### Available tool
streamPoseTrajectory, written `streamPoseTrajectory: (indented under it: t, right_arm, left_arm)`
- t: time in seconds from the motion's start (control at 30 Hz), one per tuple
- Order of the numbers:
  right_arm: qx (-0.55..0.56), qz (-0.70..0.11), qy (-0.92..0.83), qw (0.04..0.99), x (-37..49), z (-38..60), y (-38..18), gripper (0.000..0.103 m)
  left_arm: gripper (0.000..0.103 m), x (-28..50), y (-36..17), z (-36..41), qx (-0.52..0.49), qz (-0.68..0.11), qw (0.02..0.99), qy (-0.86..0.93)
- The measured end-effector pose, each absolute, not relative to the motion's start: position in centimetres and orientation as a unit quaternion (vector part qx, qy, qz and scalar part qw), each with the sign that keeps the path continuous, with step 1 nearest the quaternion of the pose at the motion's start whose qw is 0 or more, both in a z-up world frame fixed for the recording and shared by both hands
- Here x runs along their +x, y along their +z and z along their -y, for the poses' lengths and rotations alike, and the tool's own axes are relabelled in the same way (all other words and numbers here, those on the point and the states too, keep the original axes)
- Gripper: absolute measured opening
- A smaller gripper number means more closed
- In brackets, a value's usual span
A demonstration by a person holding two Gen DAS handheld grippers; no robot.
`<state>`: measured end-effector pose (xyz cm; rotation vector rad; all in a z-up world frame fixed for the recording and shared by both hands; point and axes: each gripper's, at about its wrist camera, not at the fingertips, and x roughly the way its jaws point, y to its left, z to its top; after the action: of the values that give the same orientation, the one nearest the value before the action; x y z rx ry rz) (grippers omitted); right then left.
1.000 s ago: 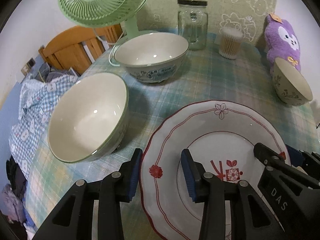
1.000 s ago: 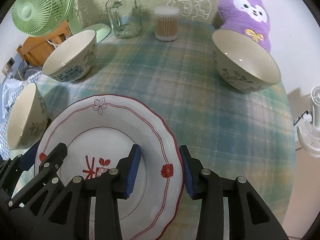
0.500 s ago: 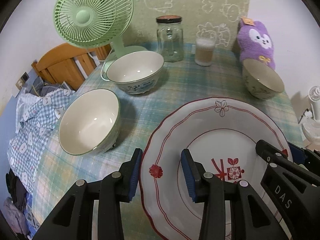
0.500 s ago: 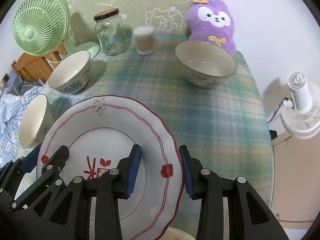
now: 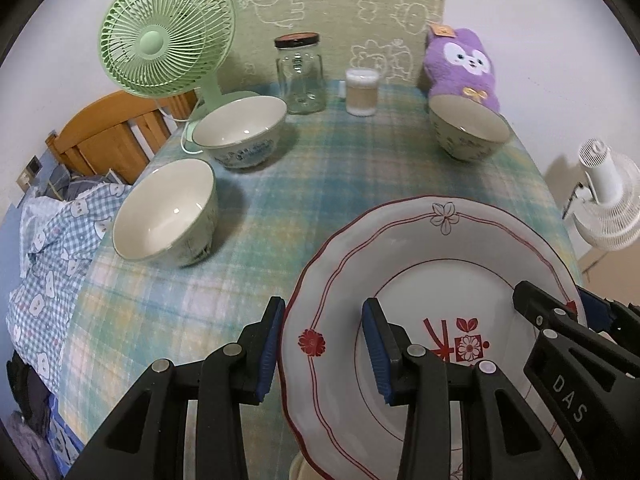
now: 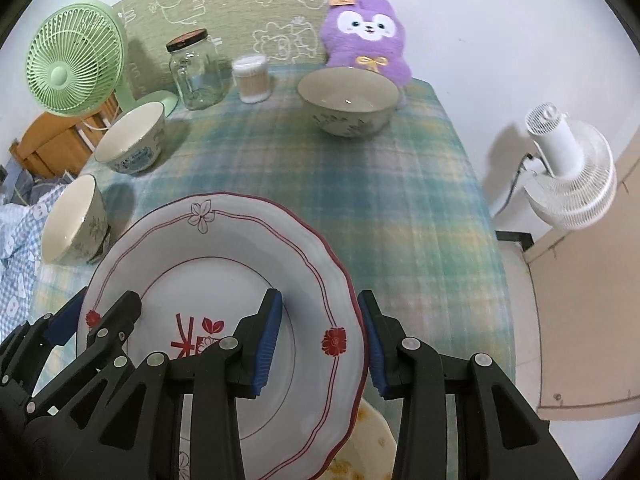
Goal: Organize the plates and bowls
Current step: 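Lower the red-rimmed white plate over the yellow plate stack with the right gripper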
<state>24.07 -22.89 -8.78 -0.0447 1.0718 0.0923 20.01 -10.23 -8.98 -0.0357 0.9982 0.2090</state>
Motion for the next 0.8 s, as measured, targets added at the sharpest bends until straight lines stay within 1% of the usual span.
streamPoseTrajectory:
  t: [0.47, 0.8]
  right_arm:
    - [-0.002, -0.521, -0.010, 0.853, 17.7, 26.1, -9.6, 0.042]
    - [0.009, -0.536, -0.025, 0.844, 14.7, 26.9, -11.4, 0.042]
  left_arm:
    - [0.040, 15.4, -10.0, 13.4, 0.009, -0.487, 0.872, 0.047]
    - [0.040, 13.5, -11.3, 14.2, 0.027, -0.494, 0.869, 0.037]
